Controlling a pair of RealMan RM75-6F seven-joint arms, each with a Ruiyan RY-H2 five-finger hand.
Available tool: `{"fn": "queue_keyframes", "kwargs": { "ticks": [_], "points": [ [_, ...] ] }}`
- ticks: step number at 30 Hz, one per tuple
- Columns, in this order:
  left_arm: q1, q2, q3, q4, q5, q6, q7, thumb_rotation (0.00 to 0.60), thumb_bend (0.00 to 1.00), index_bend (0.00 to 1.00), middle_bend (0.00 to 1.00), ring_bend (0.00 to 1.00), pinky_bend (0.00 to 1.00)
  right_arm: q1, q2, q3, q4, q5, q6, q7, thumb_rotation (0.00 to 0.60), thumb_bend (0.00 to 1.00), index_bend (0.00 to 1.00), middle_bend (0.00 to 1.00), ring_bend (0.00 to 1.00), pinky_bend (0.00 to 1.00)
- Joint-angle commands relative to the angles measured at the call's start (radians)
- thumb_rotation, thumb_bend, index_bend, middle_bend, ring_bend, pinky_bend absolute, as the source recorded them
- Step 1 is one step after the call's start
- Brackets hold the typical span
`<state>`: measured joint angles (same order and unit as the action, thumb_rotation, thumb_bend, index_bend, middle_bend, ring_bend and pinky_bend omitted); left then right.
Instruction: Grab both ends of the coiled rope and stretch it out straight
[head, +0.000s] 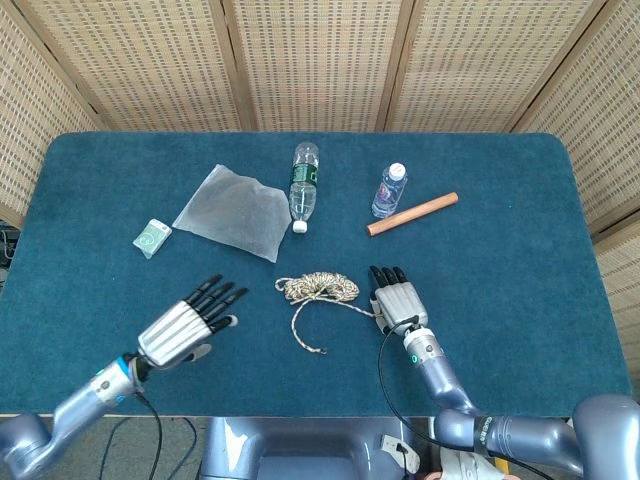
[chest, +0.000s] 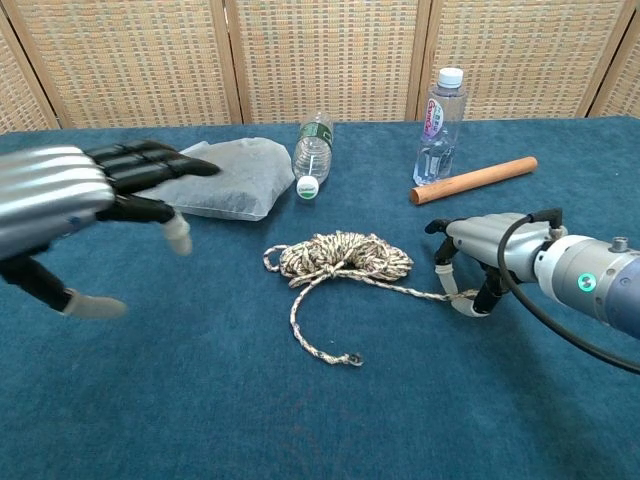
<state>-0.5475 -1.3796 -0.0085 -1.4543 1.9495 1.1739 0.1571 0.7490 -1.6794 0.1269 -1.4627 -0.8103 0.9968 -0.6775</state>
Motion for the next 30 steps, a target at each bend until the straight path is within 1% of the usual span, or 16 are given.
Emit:
{"fn": "queue_keyframes", "kwargs": {
  "ticks": [1, 6, 10, 14, 19, 24, 30],
  "points": [
    [-0.097, -0.106, -0.010, 0.051, 0.008, -0.103, -0.017, 0.600, 0.19, 0.39, 0.00, 0.00, 0.00, 0.005, -0.003, 0.003, 0.001, 0.004, -0.003, -0.001, 0.600, 0.43, 0.60, 0.00, 0.00, 0.00],
    [-0.139, -0.178, -0.013, 0.083, -0.028, -0.172, 0.025, 0.600, 0.21, 0.40, 0.00, 0.00, 0.00, 0.010, -0.005, 0.007, 0.002, 0.006, -0.009, 0.006, 0.600, 0.43, 0.61, 0.00, 0.00, 0.00],
    [-0.155, -0.207, -0.019, 0.103, -0.044, -0.182, 0.056, 0.600, 0.22, 0.40, 0.00, 0.00, 0.00, 0.012, -0.003, 0.006, 0.002, 0.005, -0.012, 0.009, 0.600, 0.43, 0.61, 0.00, 0.00, 0.00],
    [-0.182, -0.236, -0.031, 0.127, -0.084, -0.215, 0.067, 0.600, 0.23, 0.41, 0.00, 0.00, 0.00, 0.017, -0.001, 0.009, 0.004, 0.011, -0.015, 0.010, 0.600, 0.43, 0.61, 0.00, 0.00, 0.00],
    [-0.199, -0.263, -0.030, 0.149, -0.111, -0.231, 0.069, 0.600, 0.23, 0.45, 0.00, 0.00, 0.00, 0.019, 0.002, 0.009, 0.001, 0.015, -0.015, 0.011, 0.600, 0.43, 0.62, 0.00, 0.00, 0.00],
    [-0.221, -0.325, -0.032, 0.196, -0.151, -0.262, 0.070, 0.600, 0.25, 0.46, 0.00, 0.00, 0.00, 0.022, 0.000, 0.005, 0.006, 0.022, -0.019, 0.008, 0.600, 0.43, 0.62, 0.00, 0.00, 0.00],
    [-0.240, -0.372, -0.029, 0.233, -0.174, -0.266, 0.069, 0.600, 0.25, 0.47, 0.00, 0.00, 0.00, 0.026, -0.005, 0.003, 0.018, 0.026, -0.026, 0.013, 0.600, 0.43, 0.62, 0.00, 0.00, 0.00]
  ]
}}
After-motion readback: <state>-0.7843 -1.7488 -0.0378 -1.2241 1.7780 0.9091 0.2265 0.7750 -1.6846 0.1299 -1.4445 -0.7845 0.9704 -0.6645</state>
